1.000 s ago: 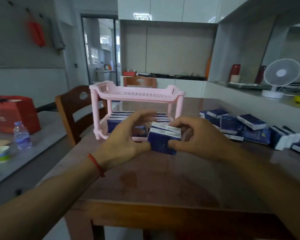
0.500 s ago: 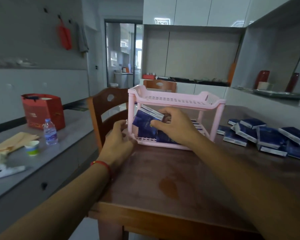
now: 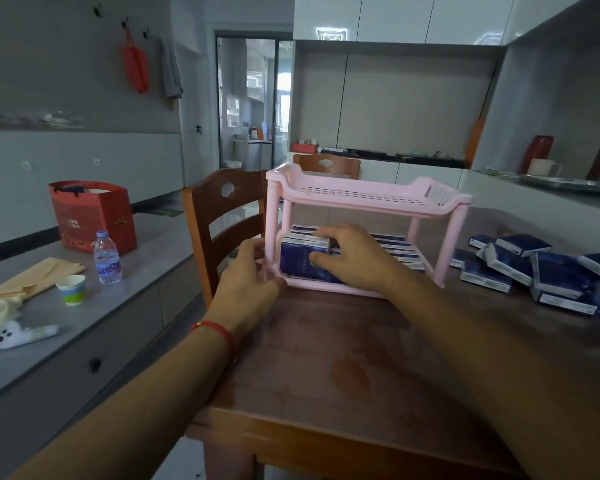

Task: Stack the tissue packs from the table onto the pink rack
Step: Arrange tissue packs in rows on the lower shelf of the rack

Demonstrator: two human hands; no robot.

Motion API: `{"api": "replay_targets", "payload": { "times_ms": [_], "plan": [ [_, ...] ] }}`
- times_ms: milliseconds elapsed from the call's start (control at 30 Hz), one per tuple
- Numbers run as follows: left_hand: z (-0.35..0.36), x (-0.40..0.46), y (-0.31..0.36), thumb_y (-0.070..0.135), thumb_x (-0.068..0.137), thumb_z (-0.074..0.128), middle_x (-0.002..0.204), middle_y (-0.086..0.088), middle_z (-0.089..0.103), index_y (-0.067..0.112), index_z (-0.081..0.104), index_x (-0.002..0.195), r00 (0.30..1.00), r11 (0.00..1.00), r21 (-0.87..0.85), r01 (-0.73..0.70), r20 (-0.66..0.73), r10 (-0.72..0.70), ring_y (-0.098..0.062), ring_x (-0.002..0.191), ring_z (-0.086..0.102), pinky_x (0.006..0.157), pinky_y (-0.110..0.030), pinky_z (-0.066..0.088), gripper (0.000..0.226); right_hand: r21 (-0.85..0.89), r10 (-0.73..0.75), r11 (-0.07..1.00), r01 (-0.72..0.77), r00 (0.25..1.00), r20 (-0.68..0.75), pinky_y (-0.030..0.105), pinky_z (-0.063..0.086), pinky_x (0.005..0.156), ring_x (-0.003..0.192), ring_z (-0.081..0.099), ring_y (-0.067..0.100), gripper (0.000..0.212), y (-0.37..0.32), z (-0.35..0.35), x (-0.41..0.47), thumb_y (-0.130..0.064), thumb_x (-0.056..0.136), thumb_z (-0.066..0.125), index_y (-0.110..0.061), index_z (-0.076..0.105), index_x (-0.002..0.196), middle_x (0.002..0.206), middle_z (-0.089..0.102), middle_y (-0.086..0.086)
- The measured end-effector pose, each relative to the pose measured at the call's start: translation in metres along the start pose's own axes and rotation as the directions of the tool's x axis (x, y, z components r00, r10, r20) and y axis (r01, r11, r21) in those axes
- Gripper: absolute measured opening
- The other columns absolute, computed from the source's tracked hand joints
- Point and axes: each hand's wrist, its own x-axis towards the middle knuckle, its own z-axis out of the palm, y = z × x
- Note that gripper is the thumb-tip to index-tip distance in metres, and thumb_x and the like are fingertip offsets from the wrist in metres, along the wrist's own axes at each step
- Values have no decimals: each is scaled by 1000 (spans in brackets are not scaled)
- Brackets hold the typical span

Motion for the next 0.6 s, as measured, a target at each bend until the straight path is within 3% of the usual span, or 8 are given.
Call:
{"api": "replay_targets", "payload": {
  "times_ms": [100,233,367,467,600],
  "plan": [
    [1,1,0,19,90,70,136,4,54,26,42,137,1000,1000,17,10,2,-10,-8,107,50,96,-32,48,55,-181,-7,983,11,1000,22,44,48,97,113,51,28,47,1,3,-1,-41,91,64,-19,61,132,124,60,9],
    [2,1,1,15,89,70,138,1,53,24,41,138,1000,999,45,12,-7,-12,-9,108,49,98,-35,48,57,-374,-40,925,63,997,69,42,45,97,118,46,29,45,-2,7,-1,-46,93,56,-17,60,126,125,51,10],
    [2,1,1,13,88,71,138,-1,54,23,41,138,1000,998,57,12,-15,-11,-9,108,50,97,-33,48,59,-419,-115,899,124,992,46,44,41,100,126,44,27,56,-6,11,-2,-50,93,53,-24,48,142,136,47,6],
    [3,1,0,12,88,70,137,-1,54,23,41,138,1000,998,63,11,-19,-9,-10,107,50,97,-33,48,58,-460,-156,872,166,986,58,45,37,106,132,42,25,49,-6,14,-4,-46,99,49,-27,47,144,146,47,2],
    [3,2,-1,16,90,70,137,0,54,22,41,138,1000,998,66,-3,-26,5,-10,108,51,95,-32,47,57,-470,-122,871,143,990,75,47,40,105,130,47,26,47,-6,18,-3,-43,101,48,-25,47,144,141,54,2]
  ]
}}
